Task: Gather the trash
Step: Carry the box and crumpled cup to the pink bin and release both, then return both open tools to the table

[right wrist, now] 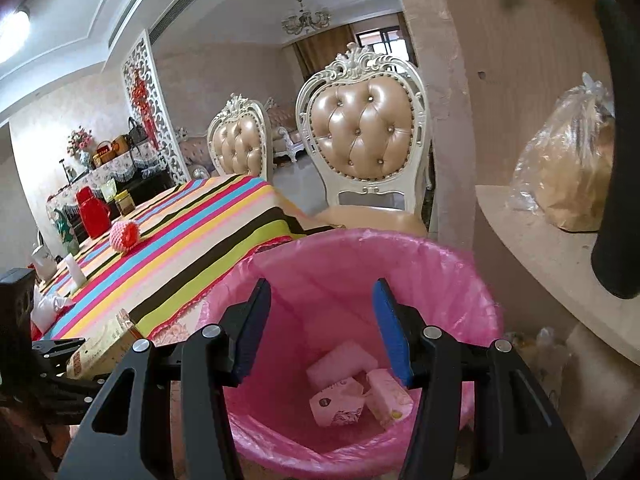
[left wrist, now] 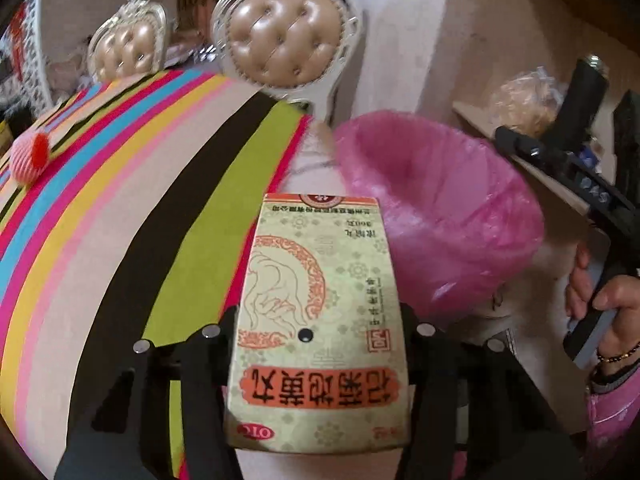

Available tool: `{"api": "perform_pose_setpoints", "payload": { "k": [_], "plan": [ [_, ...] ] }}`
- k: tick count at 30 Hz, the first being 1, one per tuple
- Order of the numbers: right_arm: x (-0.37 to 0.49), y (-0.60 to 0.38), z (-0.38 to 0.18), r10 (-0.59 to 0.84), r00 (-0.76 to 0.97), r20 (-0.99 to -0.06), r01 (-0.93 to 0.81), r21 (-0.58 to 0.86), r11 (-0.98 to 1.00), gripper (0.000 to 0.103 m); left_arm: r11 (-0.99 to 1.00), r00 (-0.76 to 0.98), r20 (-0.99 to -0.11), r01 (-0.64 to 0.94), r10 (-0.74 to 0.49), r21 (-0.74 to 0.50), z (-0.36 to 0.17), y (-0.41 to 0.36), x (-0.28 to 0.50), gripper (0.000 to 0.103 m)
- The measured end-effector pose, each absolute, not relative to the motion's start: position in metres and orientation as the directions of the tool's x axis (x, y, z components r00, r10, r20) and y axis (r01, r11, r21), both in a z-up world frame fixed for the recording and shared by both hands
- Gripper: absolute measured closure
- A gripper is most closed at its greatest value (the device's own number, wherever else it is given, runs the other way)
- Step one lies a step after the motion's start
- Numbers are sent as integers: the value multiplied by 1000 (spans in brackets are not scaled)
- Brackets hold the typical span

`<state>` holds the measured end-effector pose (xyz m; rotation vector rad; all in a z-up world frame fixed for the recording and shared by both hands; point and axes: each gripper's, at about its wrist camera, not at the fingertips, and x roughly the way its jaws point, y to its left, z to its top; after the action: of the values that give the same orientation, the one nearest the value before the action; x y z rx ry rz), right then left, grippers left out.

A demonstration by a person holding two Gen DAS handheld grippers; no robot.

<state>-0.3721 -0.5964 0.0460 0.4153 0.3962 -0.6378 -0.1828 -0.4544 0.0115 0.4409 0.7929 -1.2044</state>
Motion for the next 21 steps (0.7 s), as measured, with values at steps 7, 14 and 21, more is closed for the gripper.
{"api": "perform_pose_setpoints", "payload": {
  "k": [7, 14, 21],
  "plan": [
    [-401, -604, 54, -543, 712, -446, 680, 244, 691, 52, 254, 119, -668, 961, -734, -108, 40, -499, -204, 54],
    [-423, -608, 55, -581, 679, -449, 718, 237, 655, 52, 171, 48, -613, 975, -788, -142, 48, -559, -224, 21],
    [-421, -608, 56, -573, 682, -456, 711, 229, 665, 52, 245, 145, -588, 965, -796, -93, 55, -545, -208, 9]
  ]
}}
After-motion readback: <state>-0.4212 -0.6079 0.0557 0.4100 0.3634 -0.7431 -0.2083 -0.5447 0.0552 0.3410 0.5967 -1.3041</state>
